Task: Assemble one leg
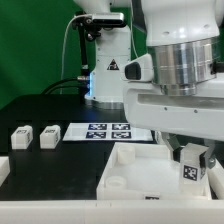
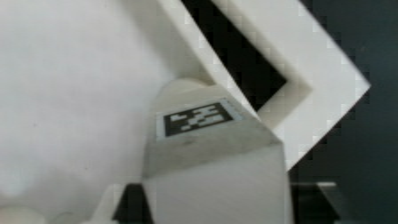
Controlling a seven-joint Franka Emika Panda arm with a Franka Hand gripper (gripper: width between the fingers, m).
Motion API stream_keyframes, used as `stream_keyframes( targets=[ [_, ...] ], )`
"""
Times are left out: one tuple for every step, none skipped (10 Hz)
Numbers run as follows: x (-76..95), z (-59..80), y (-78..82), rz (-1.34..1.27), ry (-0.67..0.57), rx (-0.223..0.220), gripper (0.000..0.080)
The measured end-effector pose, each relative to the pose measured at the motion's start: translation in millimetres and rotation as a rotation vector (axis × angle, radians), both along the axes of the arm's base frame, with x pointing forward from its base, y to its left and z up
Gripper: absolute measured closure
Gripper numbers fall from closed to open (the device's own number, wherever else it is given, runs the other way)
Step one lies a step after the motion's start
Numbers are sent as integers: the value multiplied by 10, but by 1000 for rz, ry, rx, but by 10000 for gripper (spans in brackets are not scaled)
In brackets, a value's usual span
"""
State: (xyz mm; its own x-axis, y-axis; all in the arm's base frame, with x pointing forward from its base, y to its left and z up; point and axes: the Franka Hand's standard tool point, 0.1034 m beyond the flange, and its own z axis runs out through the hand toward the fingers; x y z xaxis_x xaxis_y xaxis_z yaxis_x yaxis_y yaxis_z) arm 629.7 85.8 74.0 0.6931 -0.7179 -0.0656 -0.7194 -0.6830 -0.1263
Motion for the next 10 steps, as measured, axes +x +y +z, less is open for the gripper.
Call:
stream_keyframes(
  targets=[
    [-1, 1, -17, -56, 3, 0, 477],
    [-5, -2, -46, -76, 8, -7, 475],
    [-7, -4, -43, -58, 6, -7, 475],
    [-8, -6, -41, -58, 7, -7, 475],
    [-17, 9, -7, -58, 6, -5, 364],
    [-45, 57, 72, -47, 4, -1, 364],
    [-59, 106, 122, -38, -2, 0, 202],
    [-68, 136, 161, -32, -6, 0, 159],
    [-71, 127, 161, -30, -5, 0, 151],
    [-73, 123, 162, -30, -5, 0, 151]
  ],
)
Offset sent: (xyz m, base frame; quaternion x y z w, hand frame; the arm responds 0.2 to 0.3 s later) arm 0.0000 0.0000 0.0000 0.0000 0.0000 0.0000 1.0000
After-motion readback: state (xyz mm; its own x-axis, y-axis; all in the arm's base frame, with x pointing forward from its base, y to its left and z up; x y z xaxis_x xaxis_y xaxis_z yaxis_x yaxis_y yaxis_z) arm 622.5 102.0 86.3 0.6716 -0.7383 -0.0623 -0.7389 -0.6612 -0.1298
